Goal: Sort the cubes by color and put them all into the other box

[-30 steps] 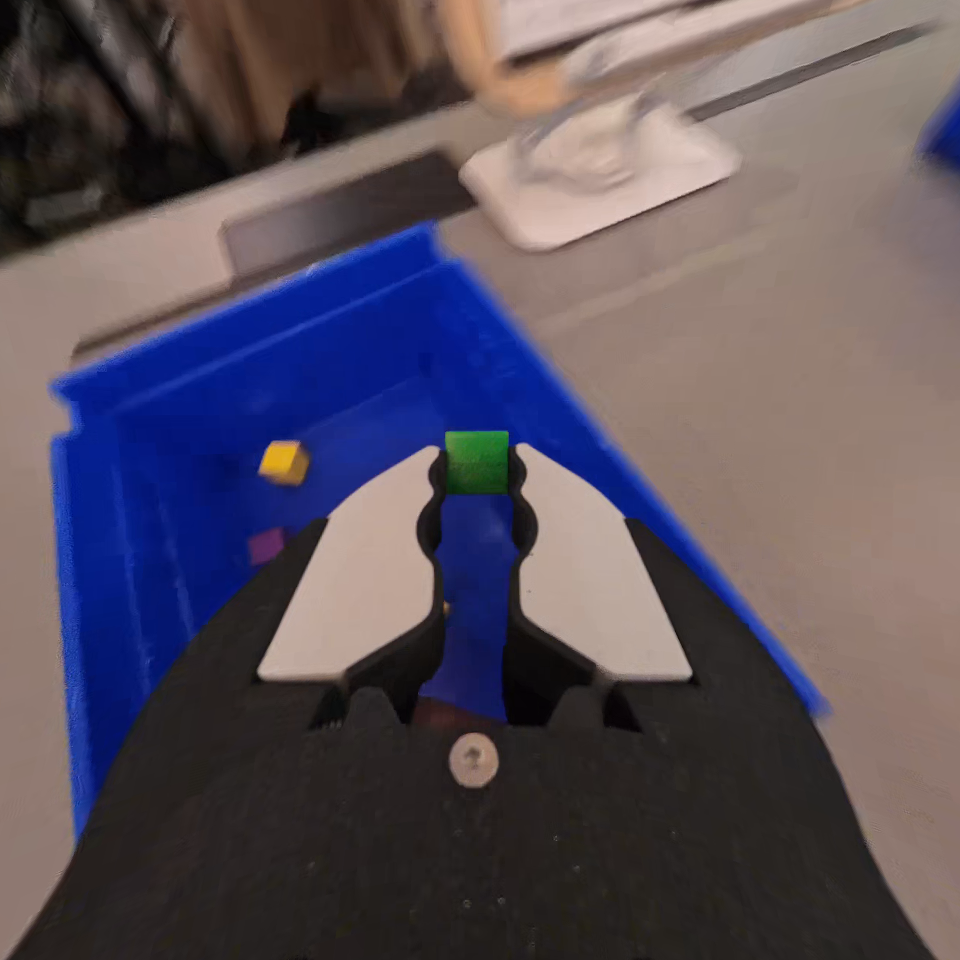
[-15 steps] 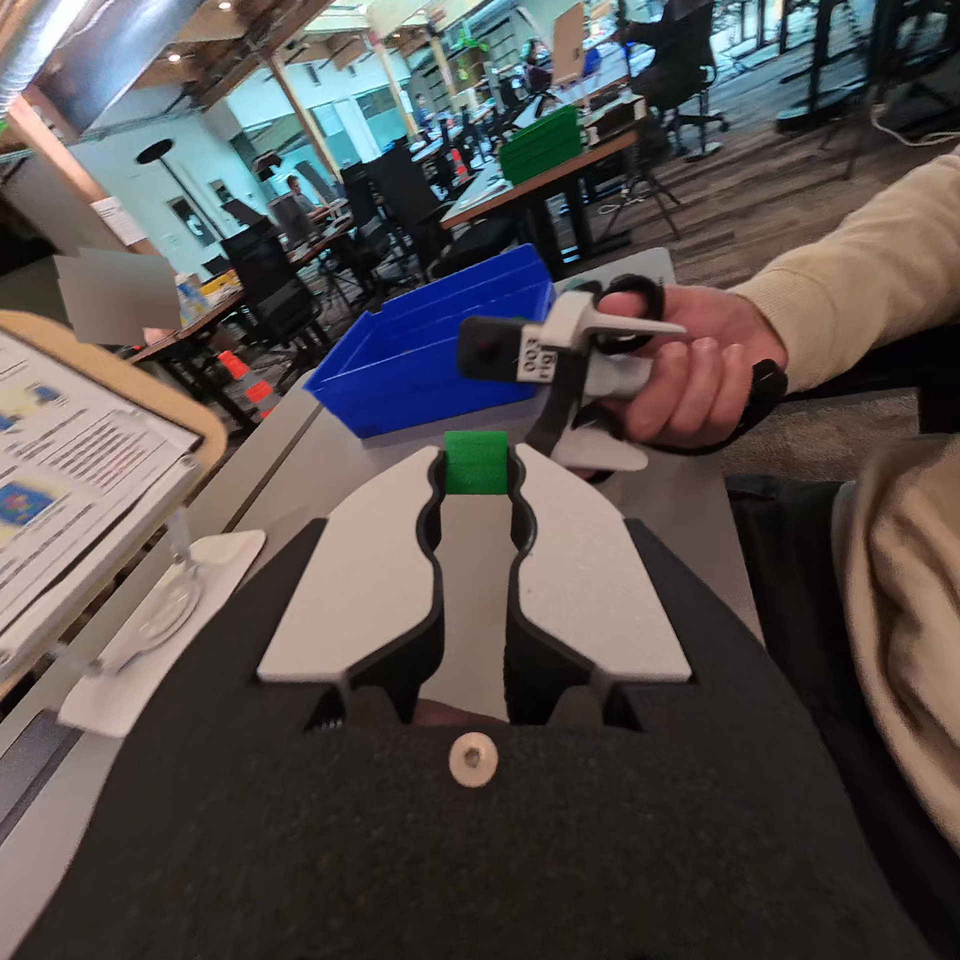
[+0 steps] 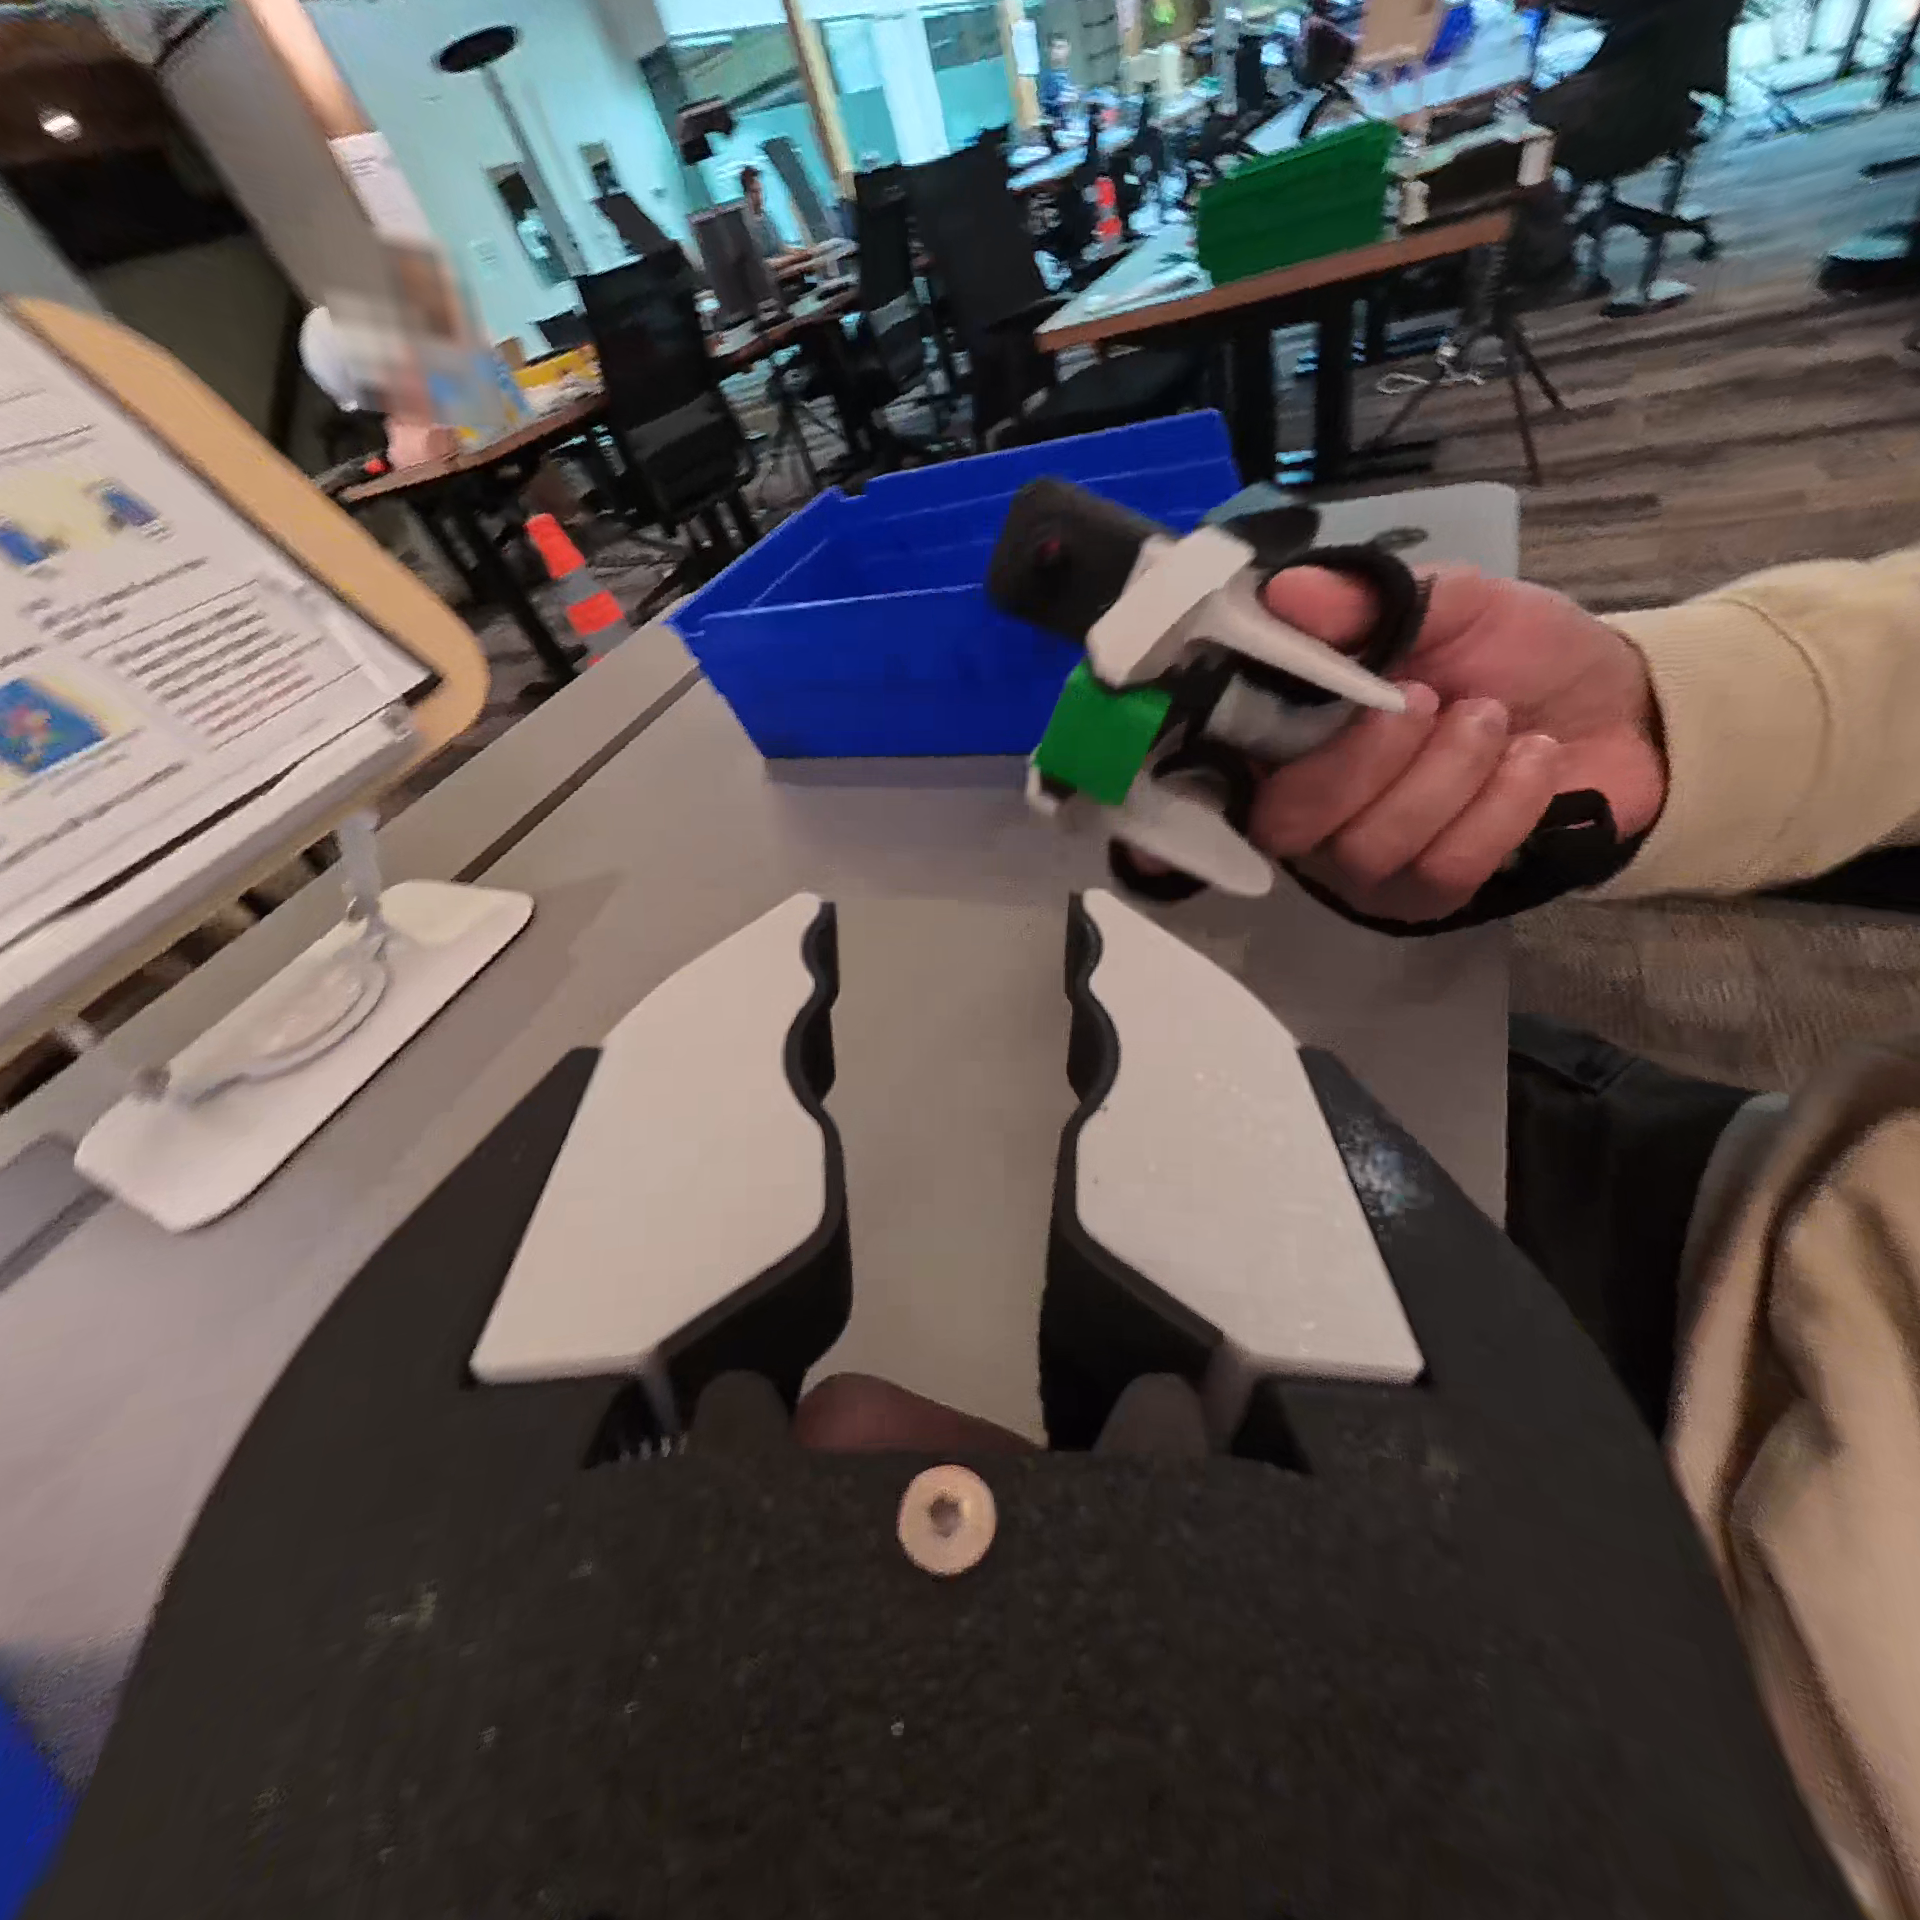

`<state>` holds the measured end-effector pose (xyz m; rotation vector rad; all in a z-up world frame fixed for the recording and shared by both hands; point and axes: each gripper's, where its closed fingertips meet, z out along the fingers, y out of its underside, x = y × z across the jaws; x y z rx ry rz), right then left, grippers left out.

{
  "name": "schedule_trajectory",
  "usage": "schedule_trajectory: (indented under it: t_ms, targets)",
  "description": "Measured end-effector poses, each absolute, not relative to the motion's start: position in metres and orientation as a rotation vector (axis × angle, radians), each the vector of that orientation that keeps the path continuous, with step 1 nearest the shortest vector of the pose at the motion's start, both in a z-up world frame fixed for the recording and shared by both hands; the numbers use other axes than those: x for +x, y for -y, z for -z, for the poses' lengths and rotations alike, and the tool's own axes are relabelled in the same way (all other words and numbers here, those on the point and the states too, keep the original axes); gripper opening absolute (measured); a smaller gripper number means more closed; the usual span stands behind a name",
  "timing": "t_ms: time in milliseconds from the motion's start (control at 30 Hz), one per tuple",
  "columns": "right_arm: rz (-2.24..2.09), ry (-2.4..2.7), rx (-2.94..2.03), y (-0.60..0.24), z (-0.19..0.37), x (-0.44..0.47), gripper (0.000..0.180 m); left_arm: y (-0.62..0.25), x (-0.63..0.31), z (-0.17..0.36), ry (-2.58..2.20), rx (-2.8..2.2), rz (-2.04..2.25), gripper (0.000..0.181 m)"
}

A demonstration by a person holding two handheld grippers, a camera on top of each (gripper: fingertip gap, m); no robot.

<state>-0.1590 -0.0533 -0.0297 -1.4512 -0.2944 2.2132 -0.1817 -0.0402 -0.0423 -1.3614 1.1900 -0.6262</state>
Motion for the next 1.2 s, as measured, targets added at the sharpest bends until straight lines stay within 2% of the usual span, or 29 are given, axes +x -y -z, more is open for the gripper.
schedule_trajectory:
  t_ms: [133,267,433,533,633,767,867,1200]
  targets:
    - [-1.958,0.34,-1.52,0.05,0.03,-0.13,0.022,0.042,-0.212,0.057,-1.036,-1.499,0.581,0.04]
    - [-1.624,0.39,-1.643,0.039,0.024,-0.087,0.022,0.035,-0.251,0.097,-0.862,-1.662,0.368,0.032]
    - [-0.893,0.453,-1.964,-0.001,0.028,0.012,0.023,0.018,-0.299,0.132,-0.776,-1.757,-0.062,0.032]
    - [-0.513,0.466,-2.162,-0.031,0.039,0.081,0.023,0.021,-0.295,0.132,-0.745,-1.805,0.05,0.035]
    - [-0.159,0.532,-2.467,-0.058,0.082,0.143,0.023,0.025,-0.288,0.131,-0.724,-1.842,0.188,0.035]
    - [0.053,0.684,-2.804,-0.07,0.144,0.179,0.023,0.022,-0.292,0.131,-0.714,-1.85,0.189,0.035]
    - [0.17,0.788,-2.976,-0.063,0.168,0.199,0.023,0.024,-0.292,0.13,-0.72,-1.855,0.2,0.036]
    - [0.3,1.056,-3.206,-0.034,0.189,0.224,0.023,0.029,-0.288,0.133,-0.761,-1.85,0.189,0.038]
